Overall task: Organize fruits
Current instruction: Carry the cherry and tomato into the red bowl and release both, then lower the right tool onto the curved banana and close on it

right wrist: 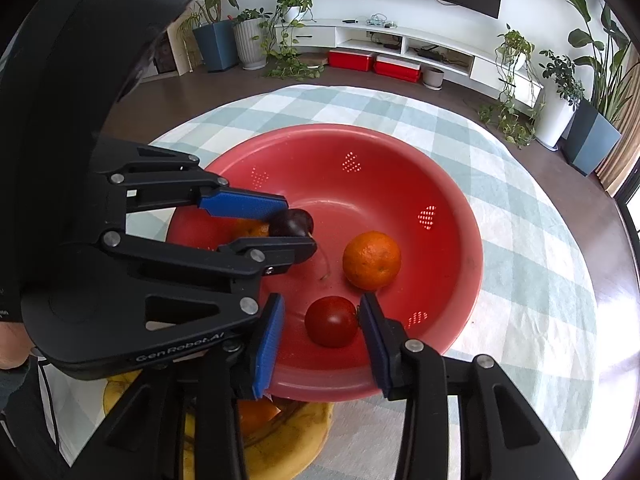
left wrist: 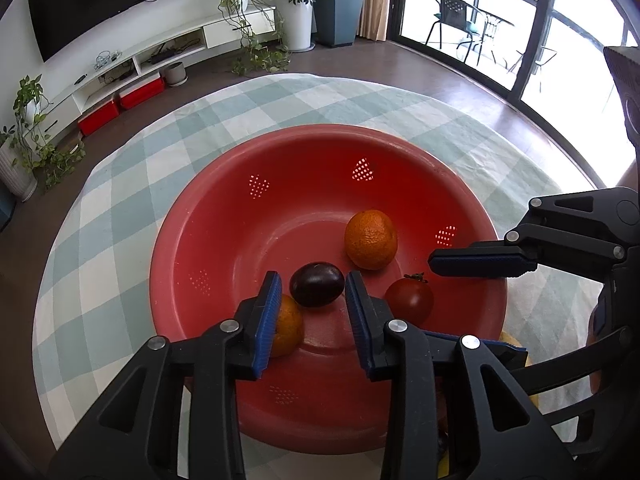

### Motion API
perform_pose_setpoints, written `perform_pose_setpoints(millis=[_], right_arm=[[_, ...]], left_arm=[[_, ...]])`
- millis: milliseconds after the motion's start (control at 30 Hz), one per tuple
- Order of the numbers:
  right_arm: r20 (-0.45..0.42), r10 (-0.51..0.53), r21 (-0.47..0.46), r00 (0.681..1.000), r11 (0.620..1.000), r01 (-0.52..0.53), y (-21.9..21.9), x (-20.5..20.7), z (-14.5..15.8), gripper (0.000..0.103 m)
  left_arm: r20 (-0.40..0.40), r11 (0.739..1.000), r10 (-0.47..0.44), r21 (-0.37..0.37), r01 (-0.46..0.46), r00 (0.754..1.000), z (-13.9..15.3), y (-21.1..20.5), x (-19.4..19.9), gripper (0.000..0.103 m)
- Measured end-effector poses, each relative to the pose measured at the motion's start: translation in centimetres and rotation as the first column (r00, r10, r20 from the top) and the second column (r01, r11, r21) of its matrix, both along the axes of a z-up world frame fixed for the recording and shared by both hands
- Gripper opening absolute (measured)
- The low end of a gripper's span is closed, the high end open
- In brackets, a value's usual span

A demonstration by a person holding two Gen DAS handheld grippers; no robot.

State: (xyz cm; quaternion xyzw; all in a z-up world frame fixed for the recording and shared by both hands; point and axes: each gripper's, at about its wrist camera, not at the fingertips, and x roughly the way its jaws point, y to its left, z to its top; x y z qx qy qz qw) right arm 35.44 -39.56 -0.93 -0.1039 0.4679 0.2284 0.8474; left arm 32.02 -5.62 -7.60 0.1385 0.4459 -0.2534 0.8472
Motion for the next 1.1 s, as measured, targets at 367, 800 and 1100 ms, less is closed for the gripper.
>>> perform_pose_setpoints(millis=[367,800,1100], right_arm=[[0.093,-0.060,0.076,0.994,0.996,0.053,-2.9,-4.2,3.8,0.058],[-0.117,-0.255,0.407,0.960,0.870,0.280,-8.3,-12.8,1.4,0.067],[-0.273,-0.289,0.357,0.918,0.855,0.376,-5.7,-11.5,0.1,0.077]], left_arm=[[0.104,0.996,0.040,-0.087,-0.031,0.994,4.7,3.6,-5.5,0.072],[0.132,0.916,0.255,-0.350,-0.196,0.958,3.1,11.0,-20.8,0.082],[0.208,0.899,0.322,-0.374,-0.229,0.924,1.6,12.0,-23.5,0.082]])
